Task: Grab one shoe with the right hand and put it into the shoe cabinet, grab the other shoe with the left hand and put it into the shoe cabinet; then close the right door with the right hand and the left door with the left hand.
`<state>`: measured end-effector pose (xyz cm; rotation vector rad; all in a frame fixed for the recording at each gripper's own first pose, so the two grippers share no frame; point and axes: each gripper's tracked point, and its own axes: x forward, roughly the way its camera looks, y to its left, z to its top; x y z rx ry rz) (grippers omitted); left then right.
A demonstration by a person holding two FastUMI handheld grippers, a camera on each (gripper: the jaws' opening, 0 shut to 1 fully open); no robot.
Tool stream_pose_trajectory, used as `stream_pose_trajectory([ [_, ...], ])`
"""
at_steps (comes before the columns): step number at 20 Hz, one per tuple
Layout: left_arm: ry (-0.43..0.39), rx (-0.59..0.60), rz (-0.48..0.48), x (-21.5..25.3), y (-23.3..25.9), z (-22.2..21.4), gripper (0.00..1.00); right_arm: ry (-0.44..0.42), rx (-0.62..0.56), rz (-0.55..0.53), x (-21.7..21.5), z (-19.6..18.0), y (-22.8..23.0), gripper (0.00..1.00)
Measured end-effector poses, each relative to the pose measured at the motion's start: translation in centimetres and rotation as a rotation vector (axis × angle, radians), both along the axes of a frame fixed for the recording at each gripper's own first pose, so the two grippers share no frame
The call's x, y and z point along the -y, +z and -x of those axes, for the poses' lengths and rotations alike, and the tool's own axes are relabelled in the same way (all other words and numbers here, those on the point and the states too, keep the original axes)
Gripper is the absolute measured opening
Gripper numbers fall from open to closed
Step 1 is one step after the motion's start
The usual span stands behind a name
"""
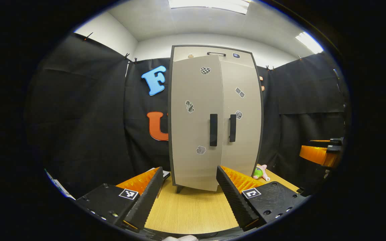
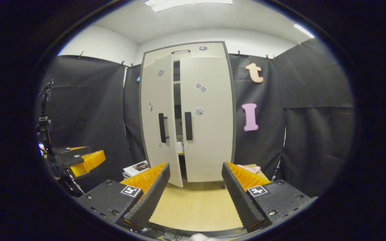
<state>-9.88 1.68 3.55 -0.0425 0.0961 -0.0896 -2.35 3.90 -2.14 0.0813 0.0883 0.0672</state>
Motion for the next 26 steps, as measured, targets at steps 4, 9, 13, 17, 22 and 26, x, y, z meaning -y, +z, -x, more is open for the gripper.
stream_pose_trajectory([
  [4,-0.007,-0.001,-0.012,0.1,-0.1,0.8,1.0,-0.023,0.021,0.004,0.0,0.0,0.6,0.99],
  [9,-0.029,0.003,-0.017,0.9,-0.2,1.0,1.0,-0.024,0.018,0.013,-0.2,0.4,0.6,0.99],
  [13,-0.038,0.004,-0.016,1.4,-0.2,0.8,1.0,-0.024,0.008,0.02,0.0,0.5,0.4,1.0],
  [17,-0.045,0.006,-0.022,1.7,0.0,0.6,0.96,-0.014,0.0,0.017,-0.3,0.4,0.3,1.0],
  [22,-0.045,0.011,-0.017,1.9,0.2,0.5,0.96,-0.014,0.0,0.026,-0.1,0.4,0.4,1.0],
  [26,-0.037,0.013,-0.009,1.7,0.1,0.3,0.96,-0.019,0.0,0.021,0.2,0.1,0.2,0.99],
])
